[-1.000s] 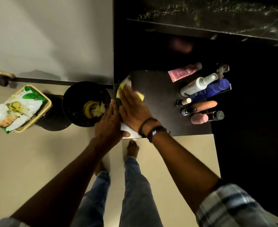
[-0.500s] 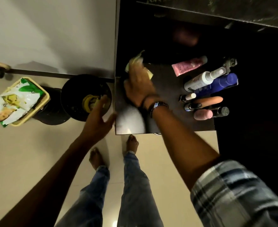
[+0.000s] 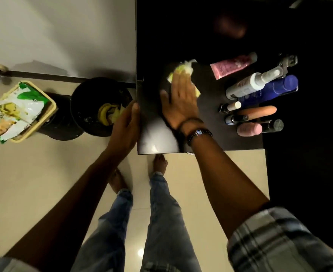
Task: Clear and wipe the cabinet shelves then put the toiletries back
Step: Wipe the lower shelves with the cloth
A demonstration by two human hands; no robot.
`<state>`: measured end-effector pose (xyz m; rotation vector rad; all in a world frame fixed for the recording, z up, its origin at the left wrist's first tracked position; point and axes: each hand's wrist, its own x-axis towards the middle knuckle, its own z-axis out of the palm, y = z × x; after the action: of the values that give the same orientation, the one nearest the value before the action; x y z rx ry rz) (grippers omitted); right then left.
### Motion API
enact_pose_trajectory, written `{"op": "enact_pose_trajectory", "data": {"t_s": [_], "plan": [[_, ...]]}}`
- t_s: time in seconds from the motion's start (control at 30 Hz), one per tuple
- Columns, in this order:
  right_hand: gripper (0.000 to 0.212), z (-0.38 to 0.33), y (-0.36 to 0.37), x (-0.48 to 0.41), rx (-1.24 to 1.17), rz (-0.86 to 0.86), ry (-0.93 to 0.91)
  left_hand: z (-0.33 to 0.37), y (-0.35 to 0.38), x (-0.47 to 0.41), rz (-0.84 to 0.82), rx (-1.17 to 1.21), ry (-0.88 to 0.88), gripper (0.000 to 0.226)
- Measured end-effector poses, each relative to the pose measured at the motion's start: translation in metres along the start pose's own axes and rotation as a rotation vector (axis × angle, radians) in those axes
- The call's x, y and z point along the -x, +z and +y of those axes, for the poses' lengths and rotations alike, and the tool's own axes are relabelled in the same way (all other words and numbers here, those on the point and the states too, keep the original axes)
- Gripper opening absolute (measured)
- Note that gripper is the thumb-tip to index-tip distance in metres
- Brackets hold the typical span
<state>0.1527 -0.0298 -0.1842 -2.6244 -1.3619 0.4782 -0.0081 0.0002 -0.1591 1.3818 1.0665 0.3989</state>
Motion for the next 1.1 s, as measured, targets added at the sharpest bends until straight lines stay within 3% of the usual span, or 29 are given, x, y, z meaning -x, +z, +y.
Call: {"op": "enact_pose_trajectory", "data": {"t_s": [0.07,0.17,0.3,0.37,0.63,0.73,0.87,1.0,1.1], "plan": [[0.068,-0.020,0.008,-0.004,0.025,0.005,-0.063,0.002,-0.002,-0.008,0.023,0.045,-0.025,0.034],[0.061,-0.037,0.020,0.066,0.040,-0.125,-0.280,0.005,-0.008,-0.016,0.056,0.051,-0.045,0.047],[0.057,0.007,0.015,0.156,0.046,-0.128,-0.198,0.013,-0.001,-0.019,0.020,-0.018,-0.026,0.026],[0.056,0.034,0.006,0.164,0.115,-0.117,-0.112,0.011,0.003,-0.021,0.026,-0.100,-0.006,0.030],[0.060,0.031,-0.014,0.009,-0.023,0.081,-0.037,0.007,0.003,-0.035,0.117,-0.221,-0.062,0.036],[0.055,0.013,-0.017,-0.056,-0.058,0.055,-0.008,0.008,0.001,-0.040,0.131,-0.236,-0.078,0.030],[0.054,0.007,-0.023,-0.061,-0.051,0.029,-0.218,0.009,-0.001,-0.042,0.152,-0.302,-0.102,0.031],[0.052,0.025,-0.025,-0.061,0.028,0.091,-0.020,0.007,-0.002,-0.041,0.125,-0.332,-0.121,0.037],[0.049,0.000,-0.021,-0.054,-0.089,0.004,-0.278,0.004,-0.001,-0.041,0.133,-0.343,-0.108,0.041]]}}
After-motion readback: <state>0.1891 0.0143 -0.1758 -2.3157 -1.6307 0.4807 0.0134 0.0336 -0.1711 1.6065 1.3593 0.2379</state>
